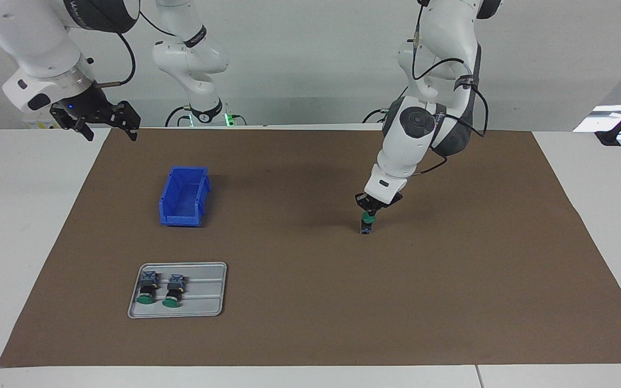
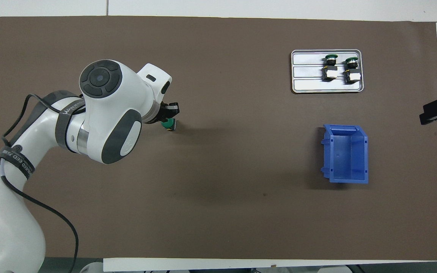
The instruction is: Place and press button with both arms
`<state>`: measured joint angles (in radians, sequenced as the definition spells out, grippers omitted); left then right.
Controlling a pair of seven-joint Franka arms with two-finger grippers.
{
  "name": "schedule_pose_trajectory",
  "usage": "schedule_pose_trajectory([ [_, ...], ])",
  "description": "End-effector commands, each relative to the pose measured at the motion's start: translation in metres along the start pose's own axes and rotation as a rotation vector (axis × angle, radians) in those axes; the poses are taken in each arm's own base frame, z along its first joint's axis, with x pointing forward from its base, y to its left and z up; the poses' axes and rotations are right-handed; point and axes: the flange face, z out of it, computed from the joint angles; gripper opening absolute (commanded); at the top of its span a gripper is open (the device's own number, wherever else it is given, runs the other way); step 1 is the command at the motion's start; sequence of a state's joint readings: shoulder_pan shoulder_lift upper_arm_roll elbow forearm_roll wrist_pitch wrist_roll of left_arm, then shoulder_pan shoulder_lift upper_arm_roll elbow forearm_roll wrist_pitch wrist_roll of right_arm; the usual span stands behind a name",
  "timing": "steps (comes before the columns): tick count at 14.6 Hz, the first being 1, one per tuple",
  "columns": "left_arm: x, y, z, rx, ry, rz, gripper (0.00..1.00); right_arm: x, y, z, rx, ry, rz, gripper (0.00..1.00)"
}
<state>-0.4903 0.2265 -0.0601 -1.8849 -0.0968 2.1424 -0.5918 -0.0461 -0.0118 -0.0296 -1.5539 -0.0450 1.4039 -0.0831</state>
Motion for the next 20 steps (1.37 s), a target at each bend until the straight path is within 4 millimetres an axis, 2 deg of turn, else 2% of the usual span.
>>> schedule_pose_trajectory([
  [1, 0.003, 0.000, 0.007, 0.008, 0.022, 0.021, 0.01, -0.005, 0.001, 0.001, 0.017, 0.000, -0.017, 0.99],
  [12, -0.003, -0.007, 0.027, 0.011, 0.022, 0.020, 0.01, -0.005, 0.002, 0.001, 0.015, 0.001, -0.017, 0.99],
  [16, -0.009, -0.010, 0.048, 0.026, 0.002, 0.025, 0.01, -0.005, 0.002, 0.001, 0.017, 0.001, -0.017, 0.99],
  [18, -0.010, -0.010, 0.047, 0.029, -0.003, 0.023, 0.02, -0.005, 0.002, 0.002, 0.017, 0.000, -0.017, 0.99],
  [19, -0.007, -0.009, 0.043, 0.023, 0.004, 0.018, 0.04, -0.005, 0.002, 0.001, 0.017, 0.001, -0.017, 0.99],
  [20, -0.002, -0.010, 0.030, 0.011, 0.020, 0.011, 0.07, -0.005, 0.002, 0.002, 0.016, 0.000, -0.017, 0.99],
])
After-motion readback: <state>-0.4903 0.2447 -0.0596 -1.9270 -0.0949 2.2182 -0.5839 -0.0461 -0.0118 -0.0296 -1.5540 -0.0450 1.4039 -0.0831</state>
